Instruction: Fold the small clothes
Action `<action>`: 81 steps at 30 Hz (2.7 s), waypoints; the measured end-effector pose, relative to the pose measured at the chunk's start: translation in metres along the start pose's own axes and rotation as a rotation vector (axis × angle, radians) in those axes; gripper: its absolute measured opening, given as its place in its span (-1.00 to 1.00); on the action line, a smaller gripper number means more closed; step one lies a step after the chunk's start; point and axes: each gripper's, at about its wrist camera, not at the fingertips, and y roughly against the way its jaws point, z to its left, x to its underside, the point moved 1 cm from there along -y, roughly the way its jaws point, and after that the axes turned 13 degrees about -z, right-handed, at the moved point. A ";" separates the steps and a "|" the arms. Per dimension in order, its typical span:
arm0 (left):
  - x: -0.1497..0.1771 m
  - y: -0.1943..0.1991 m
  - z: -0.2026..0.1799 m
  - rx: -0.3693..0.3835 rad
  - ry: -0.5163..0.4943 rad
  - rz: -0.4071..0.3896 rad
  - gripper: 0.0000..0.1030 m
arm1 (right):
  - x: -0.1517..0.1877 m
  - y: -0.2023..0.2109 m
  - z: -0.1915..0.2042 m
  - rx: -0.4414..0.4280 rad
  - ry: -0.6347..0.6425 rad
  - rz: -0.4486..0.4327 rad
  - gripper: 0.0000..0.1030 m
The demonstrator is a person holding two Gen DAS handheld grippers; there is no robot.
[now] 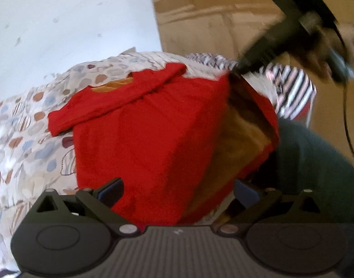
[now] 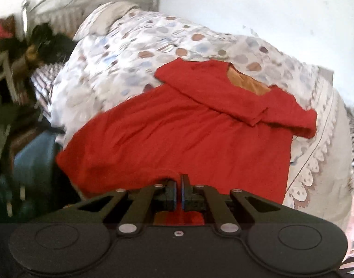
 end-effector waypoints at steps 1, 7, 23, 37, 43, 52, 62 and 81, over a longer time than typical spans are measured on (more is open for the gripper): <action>0.002 -0.003 -0.004 -0.004 -0.023 0.010 0.99 | 0.001 -0.002 -0.003 -0.011 -0.006 0.012 -0.94; 0.012 -0.011 -0.005 0.028 -0.030 0.058 0.99 | 0.030 0.018 0.022 -0.061 0.127 0.077 -0.83; 0.011 -0.010 0.020 0.007 0.055 0.090 0.99 | 0.155 -0.009 0.121 0.154 0.898 0.127 0.36; 0.008 -0.003 0.013 0.042 -0.002 0.047 0.99 | 0.104 0.016 0.096 0.119 0.657 0.012 -0.87; 0.006 -0.019 -0.013 0.066 -0.112 0.034 0.99 | 0.026 0.017 0.047 -0.001 0.208 -0.024 -0.88; 0.005 -0.071 0.004 -0.085 -0.054 0.166 0.60 | -0.015 0.003 0.003 -0.061 -0.056 -0.037 -0.88; 0.031 -0.057 0.006 -0.133 -0.141 0.190 0.00 | -0.009 -0.004 -0.010 -0.071 -0.115 -0.041 -0.88; -0.043 0.015 0.056 -0.258 -0.089 -0.130 -0.82 | 0.061 0.017 0.047 0.020 0.109 -0.046 -0.41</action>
